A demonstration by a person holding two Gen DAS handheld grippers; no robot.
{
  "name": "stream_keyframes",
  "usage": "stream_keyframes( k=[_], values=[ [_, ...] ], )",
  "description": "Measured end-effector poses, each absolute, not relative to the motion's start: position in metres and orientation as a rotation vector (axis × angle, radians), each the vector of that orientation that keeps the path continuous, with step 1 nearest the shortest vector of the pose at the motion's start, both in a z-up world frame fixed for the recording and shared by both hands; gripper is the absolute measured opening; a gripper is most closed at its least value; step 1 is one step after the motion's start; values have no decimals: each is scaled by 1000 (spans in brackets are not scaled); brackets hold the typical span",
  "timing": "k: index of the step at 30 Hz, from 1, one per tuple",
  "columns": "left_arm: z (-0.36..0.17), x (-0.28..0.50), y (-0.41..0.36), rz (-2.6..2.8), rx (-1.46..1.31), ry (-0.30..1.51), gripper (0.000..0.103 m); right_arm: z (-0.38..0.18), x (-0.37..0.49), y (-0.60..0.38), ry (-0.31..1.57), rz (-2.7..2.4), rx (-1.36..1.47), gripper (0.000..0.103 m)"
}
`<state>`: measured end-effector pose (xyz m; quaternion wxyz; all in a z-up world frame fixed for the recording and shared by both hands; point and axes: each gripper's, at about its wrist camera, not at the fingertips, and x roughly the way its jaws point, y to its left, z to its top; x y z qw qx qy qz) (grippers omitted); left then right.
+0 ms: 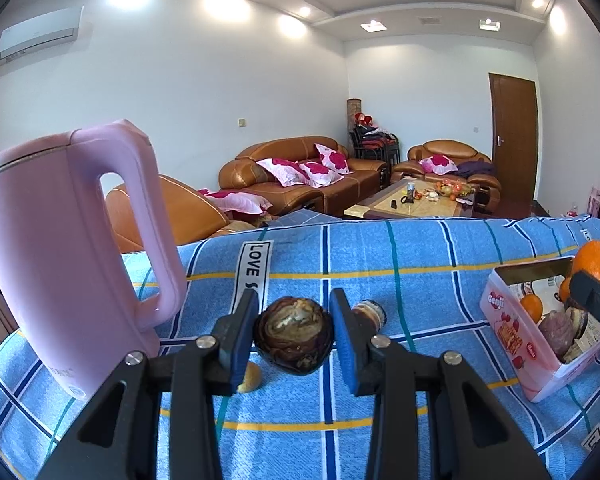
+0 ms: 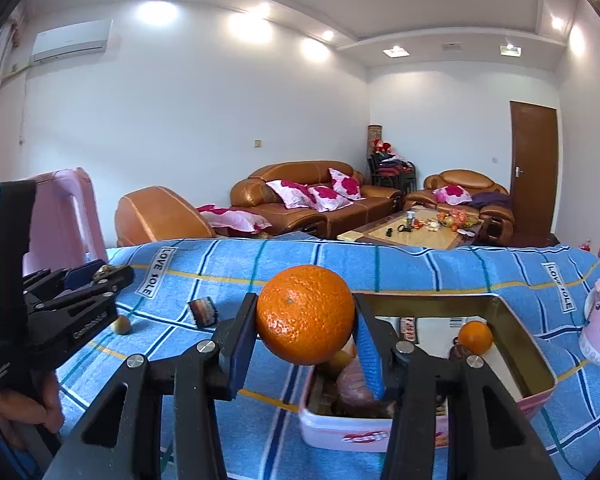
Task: Organize fruits
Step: 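Carry the brown fruit in the left tool and orange in the right tool over the tin tray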
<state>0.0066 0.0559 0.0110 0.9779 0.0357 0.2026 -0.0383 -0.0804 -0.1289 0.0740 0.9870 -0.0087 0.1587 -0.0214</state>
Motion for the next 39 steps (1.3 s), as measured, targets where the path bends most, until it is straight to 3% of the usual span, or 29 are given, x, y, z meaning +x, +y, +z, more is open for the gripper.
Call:
stream_keyframes(
  k=[15,39],
  values=[
    [10,-4,46,-72,34,467,38,75,-74,-146,350,-64,-6,48],
    [22,3,-88,-328,65,482,38,92,-71,-269,326,-285,77,48]
  ],
)
